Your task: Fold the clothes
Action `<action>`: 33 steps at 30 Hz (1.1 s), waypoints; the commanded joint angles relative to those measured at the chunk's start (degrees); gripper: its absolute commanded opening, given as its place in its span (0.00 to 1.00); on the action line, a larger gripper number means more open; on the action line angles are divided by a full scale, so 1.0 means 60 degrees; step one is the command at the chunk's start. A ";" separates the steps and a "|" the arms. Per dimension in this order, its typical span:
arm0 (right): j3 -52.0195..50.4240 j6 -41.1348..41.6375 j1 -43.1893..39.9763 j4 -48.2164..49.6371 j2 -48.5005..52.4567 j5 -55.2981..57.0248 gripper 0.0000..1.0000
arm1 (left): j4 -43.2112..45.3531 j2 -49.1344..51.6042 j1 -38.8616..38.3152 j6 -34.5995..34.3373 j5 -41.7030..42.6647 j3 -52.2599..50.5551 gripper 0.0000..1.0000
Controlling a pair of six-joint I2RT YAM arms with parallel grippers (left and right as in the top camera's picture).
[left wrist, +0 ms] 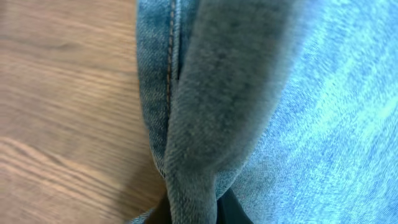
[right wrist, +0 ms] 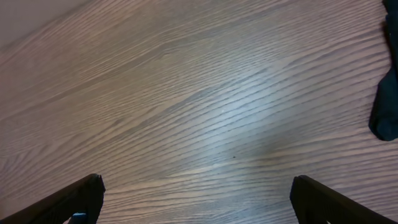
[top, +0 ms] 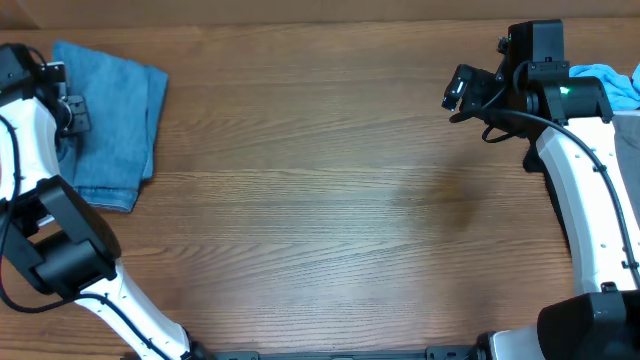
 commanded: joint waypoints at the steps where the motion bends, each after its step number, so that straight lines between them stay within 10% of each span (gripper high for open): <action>1: -0.0022 -0.0062 -0.0018 0.0022 -0.0022 0.0018 1.00 | 0.0539 -0.0357 0.0557 -0.0186 -0.0342 -0.0040 0.12; 3: -0.0022 -0.0058 -0.0018 0.0022 -0.0022 0.0018 1.00 | 0.0772 -0.0357 0.0696 -0.0295 -0.0342 -0.0040 0.25; 6: -0.0022 -0.0062 -0.0018 0.0022 -0.0022 0.0018 1.00 | 0.1198 -0.0357 0.0841 -0.0510 -0.0375 -0.0029 1.00; 15: -0.0022 -0.0062 -0.0018 0.0022 -0.0022 0.0018 1.00 | 0.0998 -0.0590 0.0725 -0.1661 -0.0331 0.0233 1.00; 17: -0.0022 -0.0062 -0.0018 0.0022 -0.0022 0.0018 1.00 | 0.0692 -0.0659 0.0699 -0.2157 -0.0040 0.0233 0.85; 18: -0.0022 -0.0062 -0.0018 0.0022 -0.0022 0.0018 1.00 | 0.0499 -0.0663 0.0703 -0.2266 0.0495 0.0233 0.40; 21: -0.0022 -0.0062 -0.0018 0.0022 -0.0022 0.0018 1.00 | -0.0448 -0.0572 0.0707 -0.2368 0.3177 0.0222 0.08; 33: -0.0022 -0.0062 -0.0018 0.0022 -0.0022 0.0018 1.00 | -0.1213 0.0197 0.0623 -0.2743 0.3901 -0.0918 0.09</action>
